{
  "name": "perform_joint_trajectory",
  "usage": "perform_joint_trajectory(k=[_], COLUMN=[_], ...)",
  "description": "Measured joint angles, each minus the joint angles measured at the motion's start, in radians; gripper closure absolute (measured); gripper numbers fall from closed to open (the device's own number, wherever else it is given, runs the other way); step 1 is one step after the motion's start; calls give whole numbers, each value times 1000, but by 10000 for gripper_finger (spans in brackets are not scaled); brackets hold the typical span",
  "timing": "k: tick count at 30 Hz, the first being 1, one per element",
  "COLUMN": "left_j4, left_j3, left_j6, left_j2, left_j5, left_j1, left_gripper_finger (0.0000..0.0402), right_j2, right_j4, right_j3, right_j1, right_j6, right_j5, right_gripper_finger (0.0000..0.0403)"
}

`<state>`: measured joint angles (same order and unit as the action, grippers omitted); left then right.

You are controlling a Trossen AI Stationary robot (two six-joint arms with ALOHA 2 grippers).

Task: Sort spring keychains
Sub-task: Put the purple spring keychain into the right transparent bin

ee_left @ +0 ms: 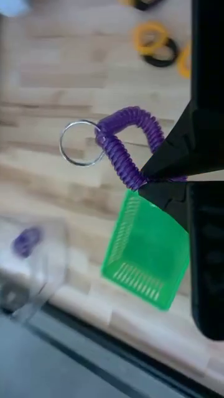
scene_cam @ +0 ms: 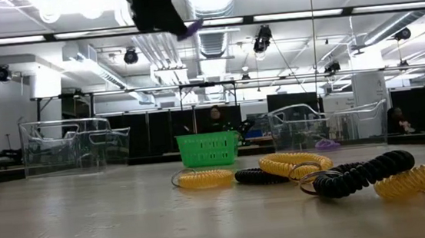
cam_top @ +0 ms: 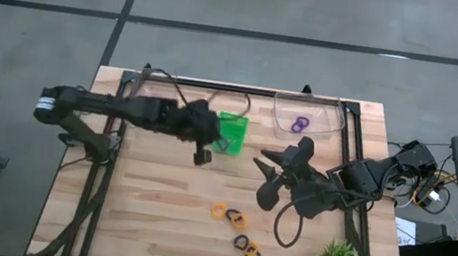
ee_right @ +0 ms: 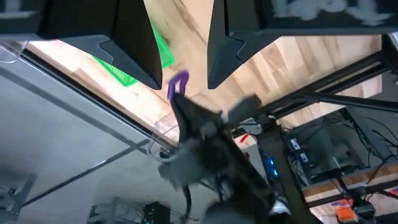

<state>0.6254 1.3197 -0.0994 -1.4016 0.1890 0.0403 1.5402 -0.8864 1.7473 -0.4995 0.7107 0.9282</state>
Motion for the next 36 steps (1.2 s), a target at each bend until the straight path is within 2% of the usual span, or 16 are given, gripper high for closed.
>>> perform_joint_trajectory(k=[10,13,19,24,32,36], left_j4=[-203,-224,-241,-287,-314,-312], left_j3=[0,0,-1,-1,-1,-1], left_j6=[-41,-54,-68,-64,-66,-57], left_j2=[120,132,133,133,133,132], left_j5=[15,16,21,20,19,19], left_j1=[-13,-13,-20,-37,-59,-61], left_gripper_finger=[401,401,401,401,401,401], right_j2=[52,74,111,143,167,169], right_j4=[3,19,70,126,172,204], right_j3=[-1,-1,-1,-1,-1,-1], right_j1=[26,39,74,104,137,144], right_j6=[100,123,96,-12,-91,-139], right_j5=[69,70,66,70,70,114], right_gripper_finger=[275,253,182,148,157,170])
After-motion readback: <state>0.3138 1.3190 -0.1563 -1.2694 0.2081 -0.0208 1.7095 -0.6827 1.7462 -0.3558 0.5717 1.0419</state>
